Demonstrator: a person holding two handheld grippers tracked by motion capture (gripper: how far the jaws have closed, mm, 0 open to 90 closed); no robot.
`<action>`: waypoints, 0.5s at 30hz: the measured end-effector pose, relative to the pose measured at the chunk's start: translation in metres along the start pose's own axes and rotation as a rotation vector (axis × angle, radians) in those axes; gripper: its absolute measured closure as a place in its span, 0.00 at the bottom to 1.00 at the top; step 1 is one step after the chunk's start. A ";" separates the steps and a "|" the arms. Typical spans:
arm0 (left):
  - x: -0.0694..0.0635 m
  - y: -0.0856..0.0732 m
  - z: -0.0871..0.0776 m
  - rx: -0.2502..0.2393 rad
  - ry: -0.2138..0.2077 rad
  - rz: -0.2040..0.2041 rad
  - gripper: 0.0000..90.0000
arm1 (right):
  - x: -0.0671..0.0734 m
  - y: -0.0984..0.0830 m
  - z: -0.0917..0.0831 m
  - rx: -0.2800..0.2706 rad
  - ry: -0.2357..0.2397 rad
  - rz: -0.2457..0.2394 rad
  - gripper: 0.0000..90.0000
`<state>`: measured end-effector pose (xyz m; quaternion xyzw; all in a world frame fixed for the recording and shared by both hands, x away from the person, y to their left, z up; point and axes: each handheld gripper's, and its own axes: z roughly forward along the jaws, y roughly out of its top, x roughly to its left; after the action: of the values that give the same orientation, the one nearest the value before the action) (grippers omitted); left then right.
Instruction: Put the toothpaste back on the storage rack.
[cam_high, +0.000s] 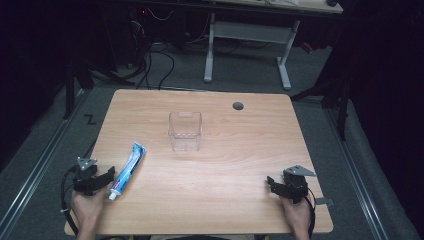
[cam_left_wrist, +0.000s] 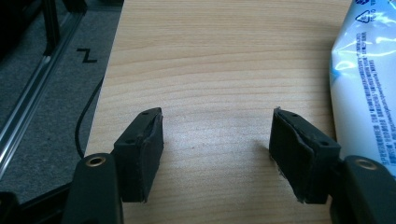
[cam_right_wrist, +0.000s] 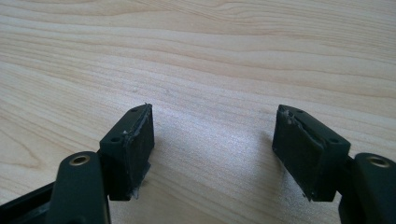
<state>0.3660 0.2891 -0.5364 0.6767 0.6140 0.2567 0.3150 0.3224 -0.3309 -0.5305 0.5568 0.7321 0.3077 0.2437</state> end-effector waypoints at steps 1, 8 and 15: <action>0.000 0.000 0.000 0.000 0.000 0.000 0.41 | 0.000 0.000 0.000 0.000 0.000 0.000 0.33; 0.005 0.002 -0.009 -0.009 -0.021 -0.026 0.42 | 0.000 0.000 0.000 0.001 0.000 0.001 0.33; 0.004 0.008 -0.026 -0.040 -0.068 -0.029 0.42 | 0.000 0.000 0.000 0.001 0.000 0.001 0.33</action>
<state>0.3529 0.2953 -0.5134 0.6698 0.6072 0.2411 0.3529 0.3223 -0.3309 -0.5304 0.5571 0.7320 0.3074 0.2435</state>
